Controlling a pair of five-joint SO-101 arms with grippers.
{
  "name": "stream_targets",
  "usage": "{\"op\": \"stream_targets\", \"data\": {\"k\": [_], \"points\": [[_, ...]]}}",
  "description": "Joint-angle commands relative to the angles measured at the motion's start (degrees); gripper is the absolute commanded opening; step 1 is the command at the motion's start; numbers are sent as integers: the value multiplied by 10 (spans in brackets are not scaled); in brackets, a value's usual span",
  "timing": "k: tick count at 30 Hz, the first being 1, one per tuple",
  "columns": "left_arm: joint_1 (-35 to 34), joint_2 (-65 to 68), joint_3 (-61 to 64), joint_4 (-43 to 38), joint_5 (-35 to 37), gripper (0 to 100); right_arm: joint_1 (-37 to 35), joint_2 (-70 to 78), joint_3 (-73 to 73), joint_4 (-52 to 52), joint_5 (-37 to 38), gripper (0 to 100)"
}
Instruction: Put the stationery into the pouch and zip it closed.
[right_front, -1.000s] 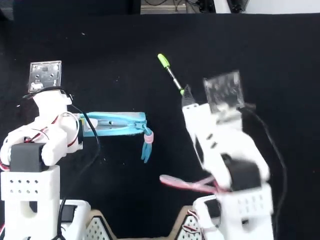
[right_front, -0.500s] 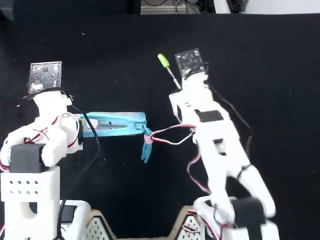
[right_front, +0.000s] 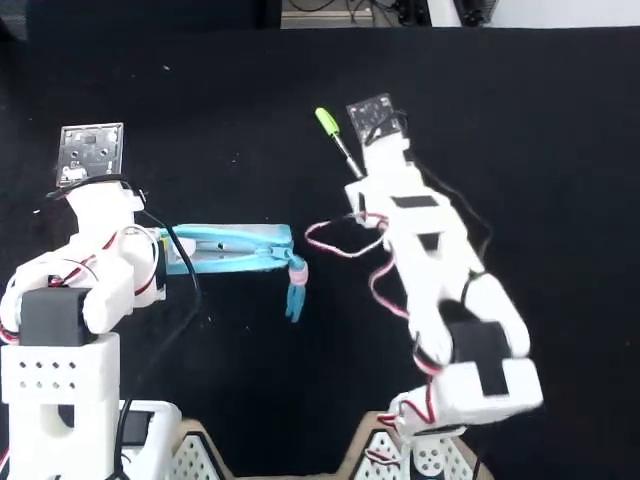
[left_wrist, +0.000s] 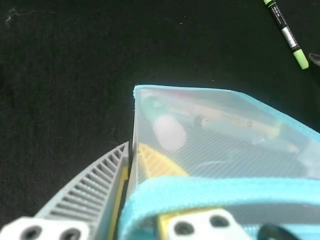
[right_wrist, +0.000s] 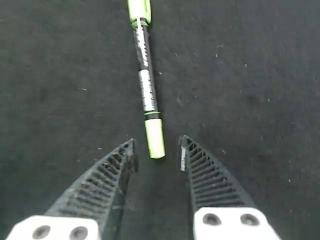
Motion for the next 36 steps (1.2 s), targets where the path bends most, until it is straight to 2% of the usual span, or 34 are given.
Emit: {"op": "stream_targets", "data": {"k": [1,15,18,19,24,29,33,36], "points": [[-3,5,26,-2,4,30,9,39,-73,12,5,138],[-3,5,26,-2,4,30,8,150,-150,18,11,132],[-4,5,26,-1,4,30,8,150,-148,20,21,37],[-5,5,26,-1,4,30,9,150,-149,31,35,3],[-7,5,26,-1,4,30,15,116,-154,111,65,10],[-6,5,26,-1,4,30,46,24,-148,264,69,10],[-7,5,26,-1,4,30,104,-37,-104,360,74,10],[-6,5,26,-1,4,30,159,-84,-38,362,136,10]]}}
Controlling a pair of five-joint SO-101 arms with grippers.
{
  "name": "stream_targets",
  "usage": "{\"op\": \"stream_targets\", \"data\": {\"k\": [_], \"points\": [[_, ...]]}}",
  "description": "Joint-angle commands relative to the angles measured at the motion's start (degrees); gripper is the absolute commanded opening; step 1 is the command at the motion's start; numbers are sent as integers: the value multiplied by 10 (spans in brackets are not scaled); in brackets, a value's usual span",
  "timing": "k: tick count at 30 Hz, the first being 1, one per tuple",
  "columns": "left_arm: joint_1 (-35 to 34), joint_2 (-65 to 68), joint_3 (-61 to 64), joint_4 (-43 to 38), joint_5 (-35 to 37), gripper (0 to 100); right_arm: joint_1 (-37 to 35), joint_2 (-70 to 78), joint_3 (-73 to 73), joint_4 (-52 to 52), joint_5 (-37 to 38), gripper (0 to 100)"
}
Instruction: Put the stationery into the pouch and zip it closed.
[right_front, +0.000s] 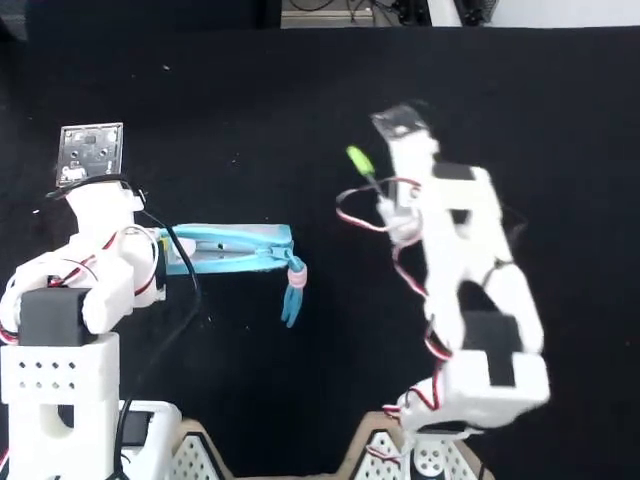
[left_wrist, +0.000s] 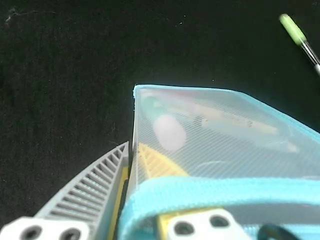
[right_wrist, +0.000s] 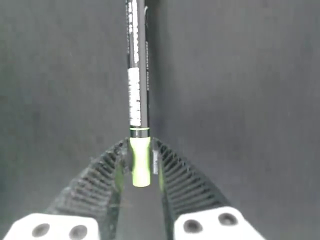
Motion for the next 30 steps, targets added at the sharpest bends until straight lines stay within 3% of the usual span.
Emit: {"op": "stream_targets", "data": {"k": [1,5,9,18,21,25,30], "points": [[-6,5,26,-1,4,30,63,-79,65,14,80,10],[-5,5,26,-1,4,30,84,-157,166,14,178,11],[-6,5,25,-1,4,30,80,-225,225,19,207,16],[-7,5,26,-1,4,30,18,-252,164,139,203,282],[-7,5,25,-1,4,30,-15,-251,116,145,157,276],[-7,5,25,-1,4,30,-62,-248,89,76,75,247],[-7,5,26,-1,4,30,-101,-191,67,-2,46,145]]}}
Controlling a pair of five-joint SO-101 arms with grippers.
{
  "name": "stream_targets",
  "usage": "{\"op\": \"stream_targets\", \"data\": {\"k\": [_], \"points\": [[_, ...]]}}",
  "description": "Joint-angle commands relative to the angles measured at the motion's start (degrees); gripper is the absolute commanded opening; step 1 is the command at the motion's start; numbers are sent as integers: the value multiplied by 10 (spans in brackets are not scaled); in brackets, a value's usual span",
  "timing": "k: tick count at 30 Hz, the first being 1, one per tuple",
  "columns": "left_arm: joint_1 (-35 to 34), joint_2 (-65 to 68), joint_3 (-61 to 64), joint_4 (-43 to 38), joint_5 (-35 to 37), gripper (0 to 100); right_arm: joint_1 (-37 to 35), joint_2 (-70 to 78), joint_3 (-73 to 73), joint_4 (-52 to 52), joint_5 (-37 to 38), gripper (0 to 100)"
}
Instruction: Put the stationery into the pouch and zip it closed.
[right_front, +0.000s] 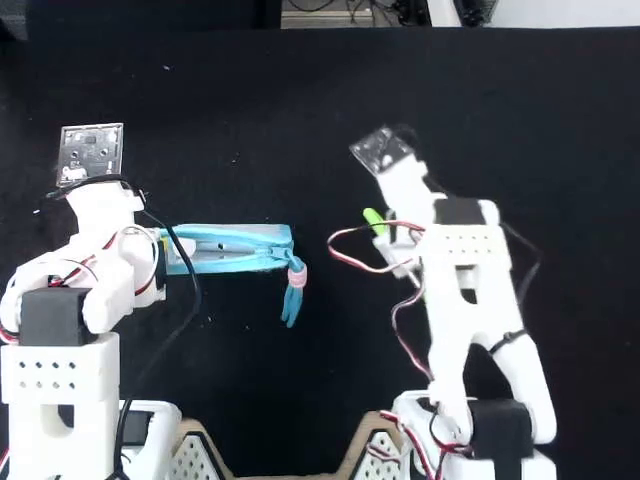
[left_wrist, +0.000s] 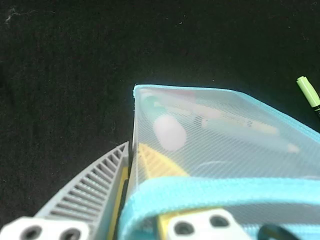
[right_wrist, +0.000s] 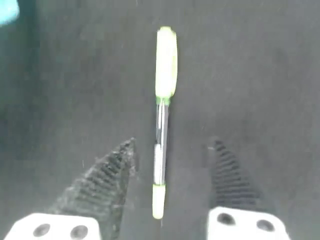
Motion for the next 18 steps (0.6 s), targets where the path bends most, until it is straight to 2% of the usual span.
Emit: {"op": "stream_targets", "data": {"k": [1,8,18], "points": [[-7,5,26,-2,4,30,-15,42,-53,-47,-21,134],[-7,5,26,-2,4,30,-16,211,-175,-51,-21,193],[-7,5,26,-2,4,30,-17,410,-331,-47,-20,191]]}}
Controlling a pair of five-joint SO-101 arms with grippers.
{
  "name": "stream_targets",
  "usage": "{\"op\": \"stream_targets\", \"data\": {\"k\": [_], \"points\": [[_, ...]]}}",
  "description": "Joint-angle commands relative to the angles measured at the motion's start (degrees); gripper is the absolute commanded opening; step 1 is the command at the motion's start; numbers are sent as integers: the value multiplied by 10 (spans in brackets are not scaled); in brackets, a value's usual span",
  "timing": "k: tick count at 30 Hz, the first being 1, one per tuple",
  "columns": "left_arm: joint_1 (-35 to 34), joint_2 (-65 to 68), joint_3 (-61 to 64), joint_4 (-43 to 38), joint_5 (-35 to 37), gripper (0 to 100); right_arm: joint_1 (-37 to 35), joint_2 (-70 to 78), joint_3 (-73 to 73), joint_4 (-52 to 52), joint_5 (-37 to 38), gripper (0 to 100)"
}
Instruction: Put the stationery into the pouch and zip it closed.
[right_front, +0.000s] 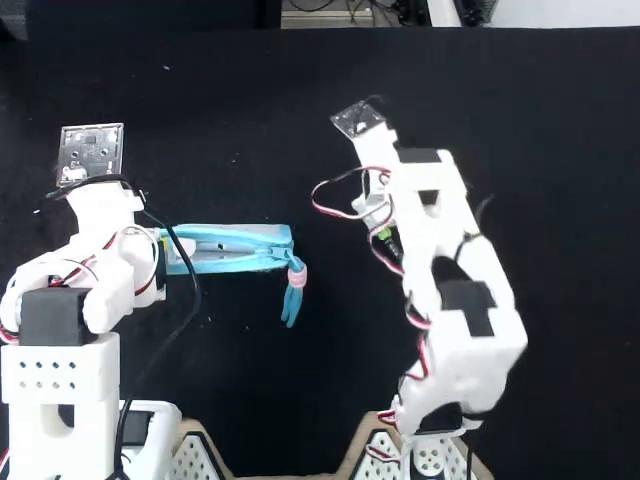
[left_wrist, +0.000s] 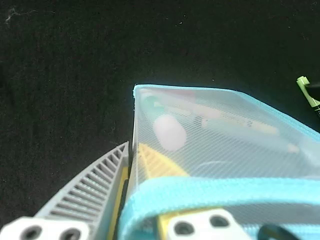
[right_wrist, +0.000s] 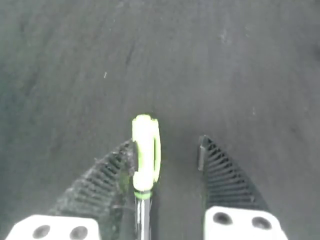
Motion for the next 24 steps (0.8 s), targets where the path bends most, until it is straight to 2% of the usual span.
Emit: {"op": "stream_targets", "data": {"k": [1,7,9,11,12,16,24], "points": [[-7,5,26,-2,4,30,-6,32,-59,-8,-1,191],[-7,5,26,-2,4,30,-6,71,-71,-6,0,185],[-7,5,26,-2,4,30,-4,71,-72,4,0,115],[-7,5,26,-2,4,30,-4,71,-73,8,0,2],[-7,5,26,-2,4,30,-3,70,-73,11,0,25],[-7,5,26,-2,4,30,0,43,-70,34,0,10],[-7,5,26,-2,4,30,18,-97,-64,122,-1,10]]}}
